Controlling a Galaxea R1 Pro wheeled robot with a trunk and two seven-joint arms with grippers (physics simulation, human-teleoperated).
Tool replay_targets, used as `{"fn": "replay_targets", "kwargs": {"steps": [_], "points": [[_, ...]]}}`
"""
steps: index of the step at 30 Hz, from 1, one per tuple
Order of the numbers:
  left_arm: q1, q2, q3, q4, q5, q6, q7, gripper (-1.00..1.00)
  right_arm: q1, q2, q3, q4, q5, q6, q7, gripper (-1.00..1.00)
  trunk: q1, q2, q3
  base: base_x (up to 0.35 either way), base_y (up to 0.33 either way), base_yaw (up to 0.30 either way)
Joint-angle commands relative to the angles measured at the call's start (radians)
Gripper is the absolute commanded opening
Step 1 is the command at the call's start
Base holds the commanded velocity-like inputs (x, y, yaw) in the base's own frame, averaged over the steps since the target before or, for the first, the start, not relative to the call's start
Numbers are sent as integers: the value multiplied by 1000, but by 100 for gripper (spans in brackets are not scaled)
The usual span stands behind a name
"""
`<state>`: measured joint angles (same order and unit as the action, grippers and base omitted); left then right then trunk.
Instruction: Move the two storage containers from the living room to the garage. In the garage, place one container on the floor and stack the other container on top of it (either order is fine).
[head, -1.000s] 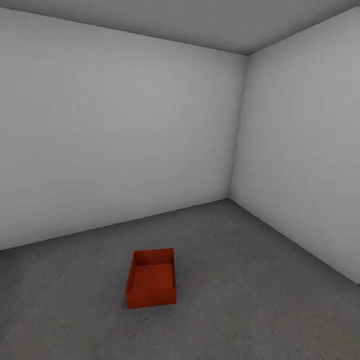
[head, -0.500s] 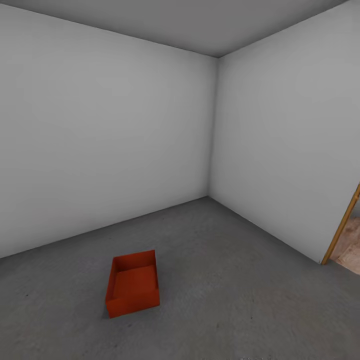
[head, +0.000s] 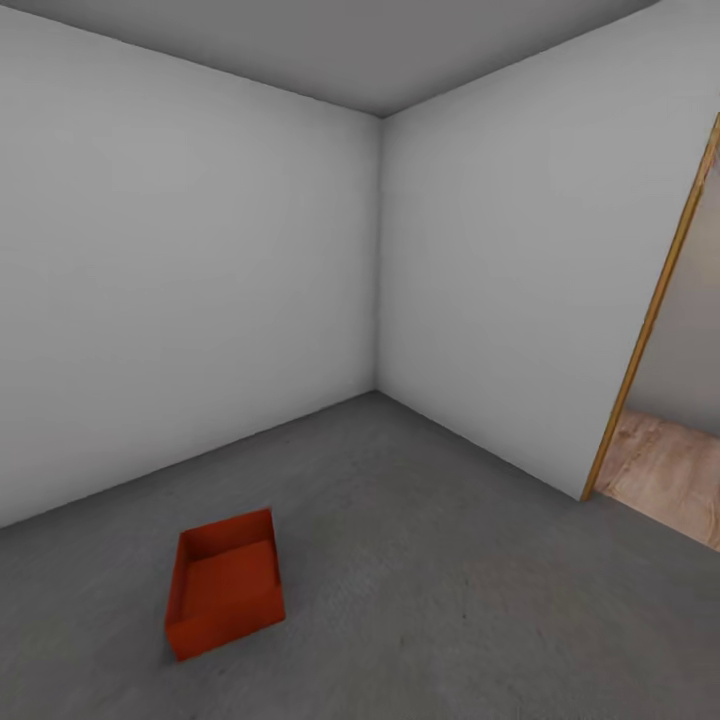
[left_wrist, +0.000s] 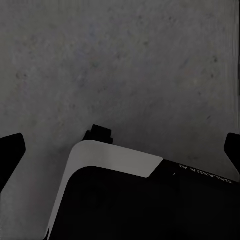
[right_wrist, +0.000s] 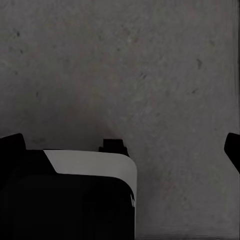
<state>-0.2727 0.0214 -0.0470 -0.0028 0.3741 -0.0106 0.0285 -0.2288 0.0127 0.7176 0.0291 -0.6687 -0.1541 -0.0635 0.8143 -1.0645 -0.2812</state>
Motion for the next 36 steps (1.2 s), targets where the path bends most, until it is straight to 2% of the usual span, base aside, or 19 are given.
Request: {"fn": "replay_targets", "kwargs": {"steps": [1, 36], "points": [[0, 0, -5, 0, 6, -1, 2, 100, -1, 1, 8, 3, -6, -4, -1, 100, 0, -1, -1, 0, 0, -295], [0, 0, -7, 0, 4, 0, 2, 100, -1, 1, 9, 3, -6, -4, -1, 100, 0, -1, -1, 0, 0, -295]]}}
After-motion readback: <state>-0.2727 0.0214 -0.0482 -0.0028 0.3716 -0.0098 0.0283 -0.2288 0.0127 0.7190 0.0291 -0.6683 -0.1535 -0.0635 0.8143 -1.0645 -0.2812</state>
